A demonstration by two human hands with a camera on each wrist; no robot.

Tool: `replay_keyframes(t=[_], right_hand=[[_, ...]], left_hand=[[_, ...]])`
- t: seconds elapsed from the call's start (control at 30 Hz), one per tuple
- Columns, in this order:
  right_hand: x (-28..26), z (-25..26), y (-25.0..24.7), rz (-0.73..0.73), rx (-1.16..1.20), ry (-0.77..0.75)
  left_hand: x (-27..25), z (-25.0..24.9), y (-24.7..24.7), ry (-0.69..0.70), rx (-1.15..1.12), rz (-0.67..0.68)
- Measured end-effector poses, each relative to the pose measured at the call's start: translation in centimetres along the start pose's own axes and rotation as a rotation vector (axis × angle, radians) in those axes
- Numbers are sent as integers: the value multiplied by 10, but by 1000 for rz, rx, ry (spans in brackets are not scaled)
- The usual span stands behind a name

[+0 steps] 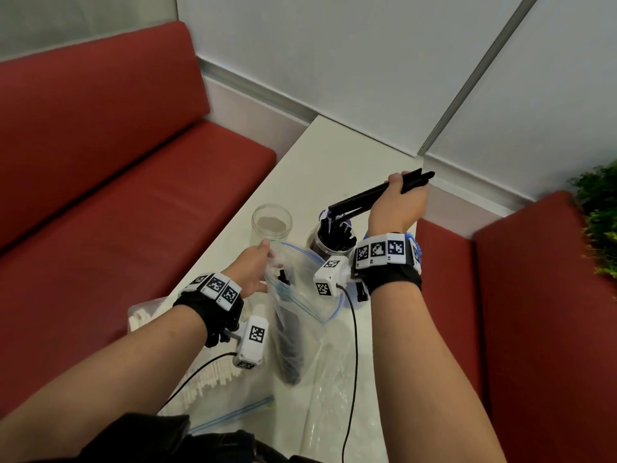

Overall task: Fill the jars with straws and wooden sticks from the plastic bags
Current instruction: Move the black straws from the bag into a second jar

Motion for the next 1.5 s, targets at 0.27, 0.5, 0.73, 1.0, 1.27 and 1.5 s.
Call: replay_keyframes(t=[0.27, 0.5, 0.73, 1.0, 1.27, 1.5], right_hand=[[-8, -38, -12, 6, -83, 29], [-40, -63, 16, 319, -272, 50], [-59, -42, 36, 486, -321, -405], [-96, -98, 51, 910, -934, -610], [-96, -93, 41, 929, -965, -606], [-142, -81, 16, 1150, -777, -193]], left_hand=[[-2, 0, 1, -4, -17, 7], [-5, 3, 3, -1, 2, 6], [-5, 0, -3, 12, 28, -10], [-8, 0, -3, 17, 66, -19], [-8, -1, -2, 29, 91, -43], [-5, -1, -1, 48, -73, -63]])
Point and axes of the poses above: each hand's wrist, its own x-axis towards the middle knuckle, its own y-axis out of the palm, z = x × y, the point moved 7 cm from there along x, towards the middle knuckle, and after that the axes turned 9 degrees about -z, right-handed, at the moved point
